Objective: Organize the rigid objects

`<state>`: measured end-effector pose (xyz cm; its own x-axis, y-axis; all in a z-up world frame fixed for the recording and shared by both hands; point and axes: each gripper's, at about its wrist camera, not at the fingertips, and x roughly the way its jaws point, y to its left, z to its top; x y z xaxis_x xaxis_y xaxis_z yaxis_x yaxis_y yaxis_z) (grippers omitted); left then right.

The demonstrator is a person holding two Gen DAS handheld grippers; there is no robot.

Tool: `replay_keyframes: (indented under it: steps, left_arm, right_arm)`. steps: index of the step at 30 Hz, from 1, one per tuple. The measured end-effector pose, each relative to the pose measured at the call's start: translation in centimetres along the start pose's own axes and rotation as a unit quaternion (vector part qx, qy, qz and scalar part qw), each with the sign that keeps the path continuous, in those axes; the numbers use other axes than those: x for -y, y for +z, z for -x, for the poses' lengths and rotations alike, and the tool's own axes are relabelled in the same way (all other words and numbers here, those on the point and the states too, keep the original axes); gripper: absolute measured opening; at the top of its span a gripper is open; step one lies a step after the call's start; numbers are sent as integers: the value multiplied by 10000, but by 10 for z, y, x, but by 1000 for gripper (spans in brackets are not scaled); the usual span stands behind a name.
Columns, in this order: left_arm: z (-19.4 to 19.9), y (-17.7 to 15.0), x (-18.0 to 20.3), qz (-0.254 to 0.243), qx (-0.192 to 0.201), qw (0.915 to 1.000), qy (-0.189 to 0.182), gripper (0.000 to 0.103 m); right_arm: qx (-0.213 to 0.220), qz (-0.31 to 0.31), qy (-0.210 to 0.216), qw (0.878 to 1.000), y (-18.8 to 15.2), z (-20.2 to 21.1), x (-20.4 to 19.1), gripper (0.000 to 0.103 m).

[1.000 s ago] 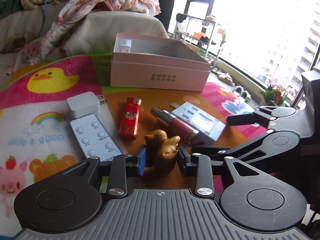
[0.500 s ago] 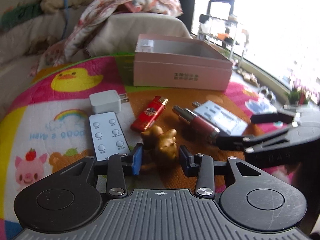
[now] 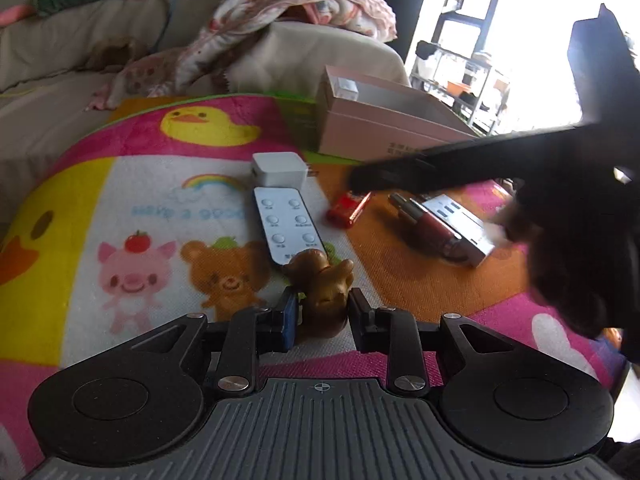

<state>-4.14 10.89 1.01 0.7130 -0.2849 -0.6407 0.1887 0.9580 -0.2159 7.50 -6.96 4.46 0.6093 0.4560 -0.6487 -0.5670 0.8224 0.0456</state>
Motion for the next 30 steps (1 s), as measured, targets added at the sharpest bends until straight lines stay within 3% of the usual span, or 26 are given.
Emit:
replay_keyframes:
  steps: [6,9,10,14,20,27,30]
  left_arm:
    - [-1,-1,-1,59,68,10000,-15,32]
    - [0,-1,-8,227,100,9996,-153,32]
    - [0,-2,-10,276,124,9993,-199,32]
    - [0,-4,-8,235,273,9992,-188,32]
    - [0,-6,15,-452,364,9983,-60,28]
    - [10,-2,54,-1206,136,9904,-657,28]
    - [12,25,68,-1270,254,9876,-886,28]
  right_arm:
    - [-603,-317,-153,9976,39,-86,-30,90]
    - [-705,-244,-263,9969,44,-106,-38,62]
    - [-724,-74,-360,9967,46,-104,-43,62]
    - [-487,290,-315,9979,42,-64,-44,62]
    - [-182,326,-512,9980,3,23,-16,62]
    - [-211,223,-1155,9928,-58,84,14,62]
    - [-113,103,-1195,9927,-70,100,26,62]
